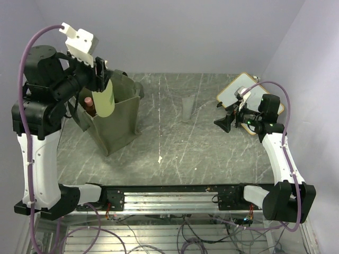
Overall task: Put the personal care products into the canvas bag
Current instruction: Pick up the care product from the center of the board, then place the care product in the canvas bag.
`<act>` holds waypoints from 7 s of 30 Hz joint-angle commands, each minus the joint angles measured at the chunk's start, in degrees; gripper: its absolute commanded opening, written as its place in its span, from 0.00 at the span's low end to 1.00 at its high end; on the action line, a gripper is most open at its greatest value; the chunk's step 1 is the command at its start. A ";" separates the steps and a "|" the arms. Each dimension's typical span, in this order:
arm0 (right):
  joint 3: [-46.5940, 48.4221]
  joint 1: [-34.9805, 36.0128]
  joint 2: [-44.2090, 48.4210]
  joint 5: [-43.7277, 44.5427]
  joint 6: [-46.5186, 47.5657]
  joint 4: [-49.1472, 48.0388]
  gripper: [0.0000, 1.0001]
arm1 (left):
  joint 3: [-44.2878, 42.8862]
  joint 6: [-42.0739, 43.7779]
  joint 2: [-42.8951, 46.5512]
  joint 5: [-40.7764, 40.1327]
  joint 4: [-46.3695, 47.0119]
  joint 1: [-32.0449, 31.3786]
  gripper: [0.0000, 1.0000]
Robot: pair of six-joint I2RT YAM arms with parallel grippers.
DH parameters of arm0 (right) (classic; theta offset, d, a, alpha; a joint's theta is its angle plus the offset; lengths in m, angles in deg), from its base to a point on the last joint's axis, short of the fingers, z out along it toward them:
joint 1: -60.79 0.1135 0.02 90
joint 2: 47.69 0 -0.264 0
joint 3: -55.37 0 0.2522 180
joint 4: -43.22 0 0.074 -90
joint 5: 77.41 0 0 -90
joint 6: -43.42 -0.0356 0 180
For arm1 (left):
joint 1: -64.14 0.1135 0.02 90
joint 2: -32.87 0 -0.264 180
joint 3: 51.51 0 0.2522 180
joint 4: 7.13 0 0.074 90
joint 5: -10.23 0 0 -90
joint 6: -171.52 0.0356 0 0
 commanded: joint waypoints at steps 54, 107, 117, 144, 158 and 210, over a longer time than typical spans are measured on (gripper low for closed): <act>-1.21 -1.01 0.88 -5.03 -0.01 -0.73 1.00 | 14.83 1.39 0.08 -13.36 -12.97 3.22 0.07; -1.82 -1.01 0.07 -5.59 -0.70 -1.42 1.00 | 24.74 -2.24 -2.59 -3.11 -5.50 3.22 0.07; -1.76 -0.98 -0.17 -5.86 -1.36 -1.86 1.00 | 19.40 -0.51 -0.65 -3.43 -3.89 3.22 0.07; 59.33 50.03 -40.46 15.94 13.78 13.96 0.97 | 17.31 -5.92 1.83 -18.18 3.20 4.44 0.07; 79.99 55.66 -56.60 15.32 17.32 19.99 0.84 | 18.78 -7.57 3.40 -15.49 3.25 8.89 0.07; 80.56 57.12 -52.82 16.31 12.61 17.34 0.00 | 25.79 -7.63 2.67 8.11 14.07 10.23 0.07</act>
